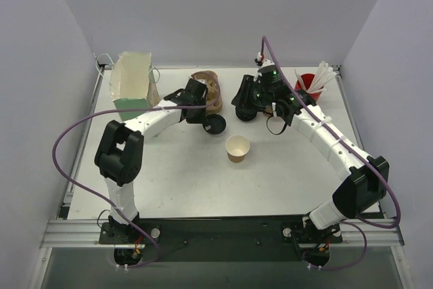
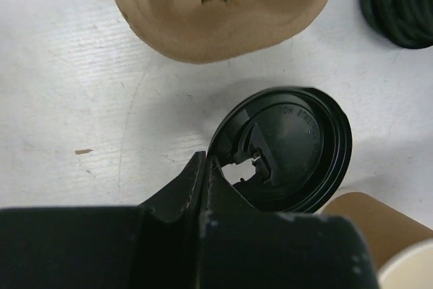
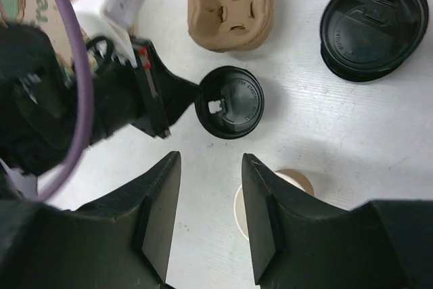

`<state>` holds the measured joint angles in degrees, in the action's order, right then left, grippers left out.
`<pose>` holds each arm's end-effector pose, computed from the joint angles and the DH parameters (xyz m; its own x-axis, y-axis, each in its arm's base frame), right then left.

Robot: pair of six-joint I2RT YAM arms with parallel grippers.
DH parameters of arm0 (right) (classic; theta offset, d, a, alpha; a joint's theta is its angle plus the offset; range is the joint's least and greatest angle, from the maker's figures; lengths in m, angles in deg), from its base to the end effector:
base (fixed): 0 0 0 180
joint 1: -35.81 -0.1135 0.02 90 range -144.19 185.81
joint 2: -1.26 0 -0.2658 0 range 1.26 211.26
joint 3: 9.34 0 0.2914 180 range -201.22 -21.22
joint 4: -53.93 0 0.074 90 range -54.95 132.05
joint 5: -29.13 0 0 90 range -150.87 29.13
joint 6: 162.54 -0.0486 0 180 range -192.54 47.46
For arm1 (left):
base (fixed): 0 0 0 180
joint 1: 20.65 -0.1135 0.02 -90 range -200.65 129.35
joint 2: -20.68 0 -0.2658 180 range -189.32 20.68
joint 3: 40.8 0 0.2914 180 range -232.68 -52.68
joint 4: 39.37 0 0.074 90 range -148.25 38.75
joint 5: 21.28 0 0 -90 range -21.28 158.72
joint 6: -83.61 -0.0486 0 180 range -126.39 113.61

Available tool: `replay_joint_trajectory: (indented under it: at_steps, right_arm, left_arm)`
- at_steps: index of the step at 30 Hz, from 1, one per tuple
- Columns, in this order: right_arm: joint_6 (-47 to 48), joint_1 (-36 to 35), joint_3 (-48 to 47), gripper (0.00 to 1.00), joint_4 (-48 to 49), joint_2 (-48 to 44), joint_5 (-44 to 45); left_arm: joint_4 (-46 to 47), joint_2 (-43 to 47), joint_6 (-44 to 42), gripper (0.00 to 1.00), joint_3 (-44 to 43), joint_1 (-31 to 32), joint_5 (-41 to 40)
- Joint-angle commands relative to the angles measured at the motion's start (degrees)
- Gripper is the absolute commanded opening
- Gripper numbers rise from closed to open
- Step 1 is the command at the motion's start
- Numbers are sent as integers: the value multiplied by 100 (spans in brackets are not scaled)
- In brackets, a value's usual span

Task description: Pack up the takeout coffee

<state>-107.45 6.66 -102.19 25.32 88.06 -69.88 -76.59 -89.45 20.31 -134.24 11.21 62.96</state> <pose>0.3523 0.2052 0.3628 -0.6224 0.3001 -0.7229 -0.3063 0.7565 0.5778 0.3955 -0.2401 0.1805 -0.8266 -0.0127 -0.5627 0.1159 0.9745 -0.1922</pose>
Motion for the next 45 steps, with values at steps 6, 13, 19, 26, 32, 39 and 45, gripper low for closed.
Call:
replay_joint_trajectory:
  at_steps: [6, 13, 19, 26, 32, 39, 45]
  right_arm:
    - [2549, -1110, 467, 38, 416, -577, -127]
    - [4115, -2086, 670, 47, 197, -832, 883]
    - [4801, -2665, 153, 49, -409, -341, 1209]
    - [5118, -2895, -524, 49, -945, 179, 1333]
    - [5100, -2860, -1034, 49, -1270, 477, 735]
    - [4872, -2456, -1580, 44, -1772, 803, -442]
    - [4959, -2385, -1571, 42, -1974, 838, -794]
  left_arm:
    - [-1877, 606, -464, 0, -1722, -557, 873]
    - [-2449, 1054, -613, 0, -1715, -646, 1595]
    - [-2695, 1441, -771, 0, -1530, -646, 1903]
    - [-2836, 1652, -1008, 0, -1328, -628, 2096]
    - [-2748, 1696, -1114, 0, -1055, -602, 2202]
    - [-2765, 1626, -1184, 0, -1046, -575, 2272]
    - [-2879, 1530, -1307, 0, -1143, -567, 2351]
